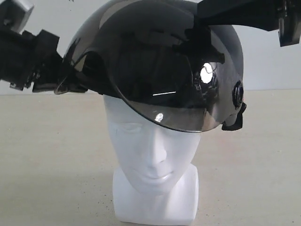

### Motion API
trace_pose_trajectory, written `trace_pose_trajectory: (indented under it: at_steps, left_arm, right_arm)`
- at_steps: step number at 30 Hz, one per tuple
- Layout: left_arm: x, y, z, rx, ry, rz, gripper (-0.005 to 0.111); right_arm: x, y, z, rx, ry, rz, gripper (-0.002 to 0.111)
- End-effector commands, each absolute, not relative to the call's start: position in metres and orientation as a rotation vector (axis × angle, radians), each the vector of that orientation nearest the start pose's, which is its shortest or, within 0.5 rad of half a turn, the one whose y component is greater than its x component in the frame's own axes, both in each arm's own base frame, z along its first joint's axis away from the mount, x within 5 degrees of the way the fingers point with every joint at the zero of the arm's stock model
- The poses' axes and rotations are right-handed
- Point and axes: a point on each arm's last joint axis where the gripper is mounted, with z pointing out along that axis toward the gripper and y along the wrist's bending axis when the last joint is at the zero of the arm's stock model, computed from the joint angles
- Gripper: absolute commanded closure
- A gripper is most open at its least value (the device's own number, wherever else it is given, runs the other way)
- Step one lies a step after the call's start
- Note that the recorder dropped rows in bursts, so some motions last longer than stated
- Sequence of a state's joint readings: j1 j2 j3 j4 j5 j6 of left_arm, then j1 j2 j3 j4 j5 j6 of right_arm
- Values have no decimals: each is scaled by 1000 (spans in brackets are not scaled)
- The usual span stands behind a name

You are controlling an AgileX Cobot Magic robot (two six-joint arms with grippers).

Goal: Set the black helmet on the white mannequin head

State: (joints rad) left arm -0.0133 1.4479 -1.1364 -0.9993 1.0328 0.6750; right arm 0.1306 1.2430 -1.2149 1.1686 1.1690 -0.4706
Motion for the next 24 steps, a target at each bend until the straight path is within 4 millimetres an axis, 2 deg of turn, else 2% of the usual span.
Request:
trace_pose_trajectory:
  at_steps: [1,9,12,16,19,21,23,24]
  left_arm:
    - [266,-94,317,484,2405,-1283,102]
    - [251,-92,334,534,2359,-1226,102]
    - [241,-85,338,567,2407,-1107,102]
    - [226,-70,338,566,2550,-828,102]
    - [214,-61,349,522,2532,-755,102]
    - [203,-53,368,460,2448,-761,102]
    - [196,-53,401,411,2252,-788,102]
    - [195,-54,426,402,2097,-801,102]
  right_arm:
    - [216,105,393,-502,2264,1258,109]
    - [214,105,395,-506,2259,1254,109]
    - [213,105,396,-514,2253,1247,109]
    - [212,104,395,-522,2262,1224,109]
    - [212,104,395,-524,2264,1220,109]
    - [212,104,395,-536,2257,1217,109]
    - [212,104,396,-535,2250,1226,109]
    - [212,105,396,-530,2244,1239,109]
